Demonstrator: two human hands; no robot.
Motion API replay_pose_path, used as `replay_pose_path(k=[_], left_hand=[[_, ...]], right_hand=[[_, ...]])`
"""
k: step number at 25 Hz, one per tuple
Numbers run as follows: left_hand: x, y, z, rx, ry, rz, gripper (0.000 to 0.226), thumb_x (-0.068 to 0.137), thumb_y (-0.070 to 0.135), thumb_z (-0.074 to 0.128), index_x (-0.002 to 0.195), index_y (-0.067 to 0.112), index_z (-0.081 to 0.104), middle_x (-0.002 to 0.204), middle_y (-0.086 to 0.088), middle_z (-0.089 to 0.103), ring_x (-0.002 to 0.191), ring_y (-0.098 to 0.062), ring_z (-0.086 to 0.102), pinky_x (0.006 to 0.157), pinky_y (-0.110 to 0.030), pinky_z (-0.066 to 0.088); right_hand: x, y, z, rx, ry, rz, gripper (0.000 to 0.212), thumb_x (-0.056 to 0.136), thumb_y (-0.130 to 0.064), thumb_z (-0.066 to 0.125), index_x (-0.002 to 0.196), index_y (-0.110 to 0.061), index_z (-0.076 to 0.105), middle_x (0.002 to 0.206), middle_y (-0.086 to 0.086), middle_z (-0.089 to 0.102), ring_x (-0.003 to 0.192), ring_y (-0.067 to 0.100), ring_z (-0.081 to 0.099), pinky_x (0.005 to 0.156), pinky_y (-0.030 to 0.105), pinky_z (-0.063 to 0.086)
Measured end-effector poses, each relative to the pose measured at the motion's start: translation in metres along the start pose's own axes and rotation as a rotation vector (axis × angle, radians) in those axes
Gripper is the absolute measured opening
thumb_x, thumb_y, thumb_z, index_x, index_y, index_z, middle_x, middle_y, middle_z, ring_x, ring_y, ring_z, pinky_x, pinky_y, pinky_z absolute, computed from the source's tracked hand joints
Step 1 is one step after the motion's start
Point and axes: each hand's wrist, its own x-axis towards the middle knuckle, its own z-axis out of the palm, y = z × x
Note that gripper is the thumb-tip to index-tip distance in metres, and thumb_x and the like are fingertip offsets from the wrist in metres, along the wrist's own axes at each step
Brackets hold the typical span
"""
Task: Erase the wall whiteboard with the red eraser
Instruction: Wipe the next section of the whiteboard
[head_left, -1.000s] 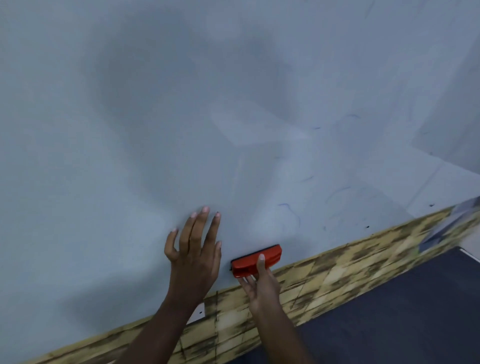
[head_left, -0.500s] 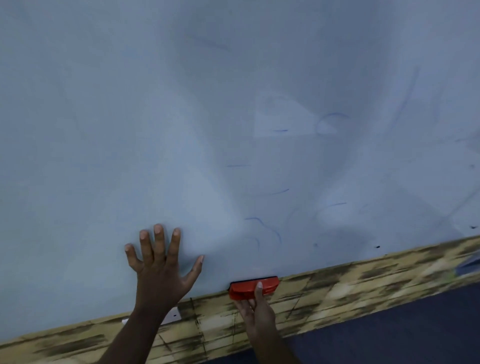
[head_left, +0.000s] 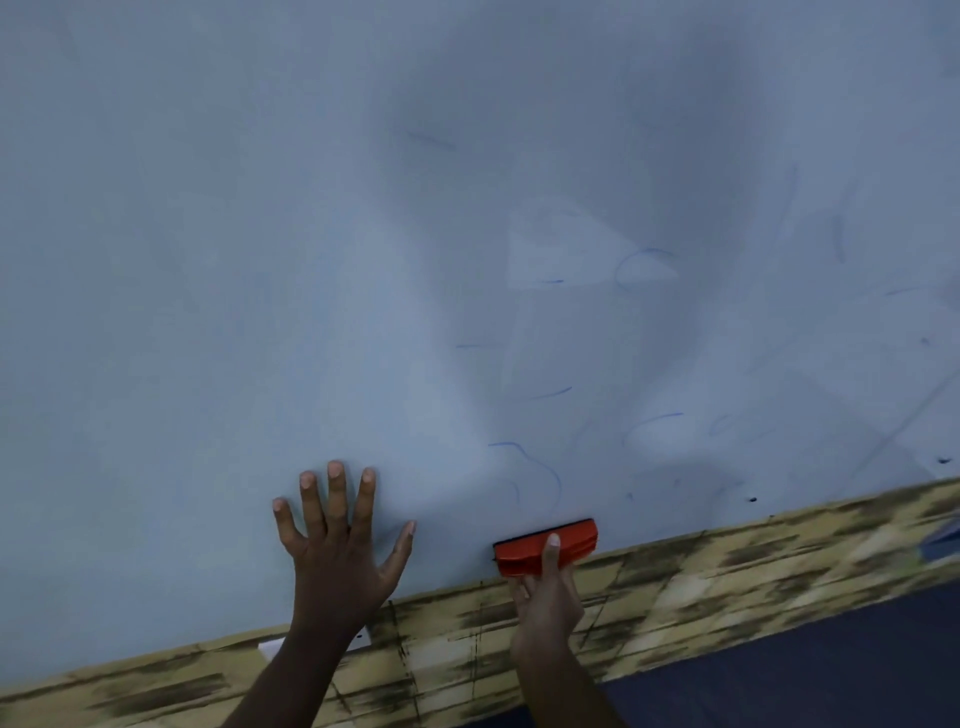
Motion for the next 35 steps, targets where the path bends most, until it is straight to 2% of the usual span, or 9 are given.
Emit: replay_pose_path(k=[5,9,14,16,18,21,24,30,35], left_hand=[[0.004,0.010,-0.026,-0.072,-0.012,-0.066,0.074,0.096,0.041,0.060,0.161,0.011,0.041,0.170,-0.019,0.026,0.158,-0.043,0.024,0.119,-0.068,0.027],[0.038,0.011,-0.054,-0.118,0.091,-0.089,0.052,0.096,0.023,0.064,0.145,0.005,0.062,0.154,-0.018,0.049,0.145,-0.035,0.043,0.109,-0.062,0.035],[0.102,-0.008,-0.069,-0.109,0.275,-0.067,0.047,0.101,0.018,0.059,0.148,0.007,0.059,0.156,-0.015,0.046,0.148,-0.031,0.039,0.113,-0.060,0.029],[0.125,-0.020,-0.072,-0.093,0.348,-0.057,0.049,0.101,0.020,0.060,0.149,0.009,0.058,0.158,-0.014,0.045,0.150,-0.033,0.038,0.114,-0.059,0.027],[0.144,-0.029,-0.071,-0.074,0.401,-0.042,0.055,0.101,0.025,0.058,0.155,0.013,0.052,0.162,-0.012,0.039,0.157,-0.030,0.030,0.118,-0.056,0.021],[0.155,-0.032,-0.062,0.006,0.425,-0.017,0.066,0.103,0.032,0.048,0.166,0.017,0.033,0.169,-0.011,0.027,0.163,-0.026,0.016,0.125,-0.053,0.011],[0.152,-0.031,-0.056,0.025,0.420,-0.001,0.067,0.104,0.033,0.044,0.167,0.017,0.028,0.172,-0.010,0.022,0.164,-0.027,0.013,0.128,-0.053,0.007],[0.152,-0.030,-0.055,0.017,0.428,-0.001,0.066,0.105,0.034,0.044,0.167,0.015,0.029,0.170,-0.012,0.025,0.164,-0.026,0.010,0.128,-0.053,0.005],[0.153,-0.028,-0.056,0.013,0.428,-0.002,0.067,0.105,0.033,0.044,0.168,0.015,0.027,0.170,-0.012,0.023,0.165,-0.026,0.008,0.129,-0.053,0.004]], right_hand=[[-0.067,-0.006,0.045,-0.009,-0.039,-0.238,0.052,0.094,-0.031,0.073,0.143,-0.020,0.059,0.107,0.000,0.075,0.102,0.027,0.072,0.090,0.047,0.060],[-0.117,0.005,0.074,-0.231,-0.277,-0.506,0.040,0.081,-0.022,0.085,0.120,-0.018,0.075,0.097,0.011,0.070,0.084,0.003,0.071,0.075,0.023,0.059],[-0.119,-0.004,0.067,-0.349,-0.373,-0.648,0.045,0.079,-0.023,0.087,0.121,-0.016,0.073,0.096,0.009,0.061,0.088,0.001,0.068,0.079,0.024,0.061],[-0.093,-0.022,0.055,-0.319,-0.239,-0.680,0.042,0.073,-0.049,0.087,0.110,-0.032,0.076,0.092,0.008,0.065,0.085,0.006,0.067,0.075,0.023,0.059],[-0.061,-0.042,0.041,-0.262,-0.129,-0.626,0.044,0.068,-0.071,0.083,0.102,-0.043,0.078,0.088,-0.002,0.072,0.086,0.016,0.069,0.079,0.040,0.062],[-0.031,-0.073,0.024,-0.164,-0.081,-0.505,0.046,0.087,-0.041,0.078,0.131,-0.032,0.069,0.098,-0.015,0.074,0.100,0.020,0.070,0.092,0.055,0.060],[-0.012,-0.098,0.015,-0.147,-0.074,-0.505,0.063,0.092,-0.037,0.072,0.149,-0.019,0.053,0.115,-0.007,0.070,0.107,0.020,0.069,0.092,0.050,0.060],[-0.052,-0.102,0.061,-0.372,-0.081,-0.963,0.067,0.084,-0.047,0.074,0.144,-0.022,0.059,0.103,0.011,0.058,0.084,0.004,0.059,0.077,0.020,0.055],[-0.081,-0.035,0.068,-0.824,-0.288,-1.459,0.065,0.092,-0.052,0.070,0.149,-0.025,0.053,0.102,0.000,0.050,0.091,0.019,0.051,0.075,0.038,0.053]])
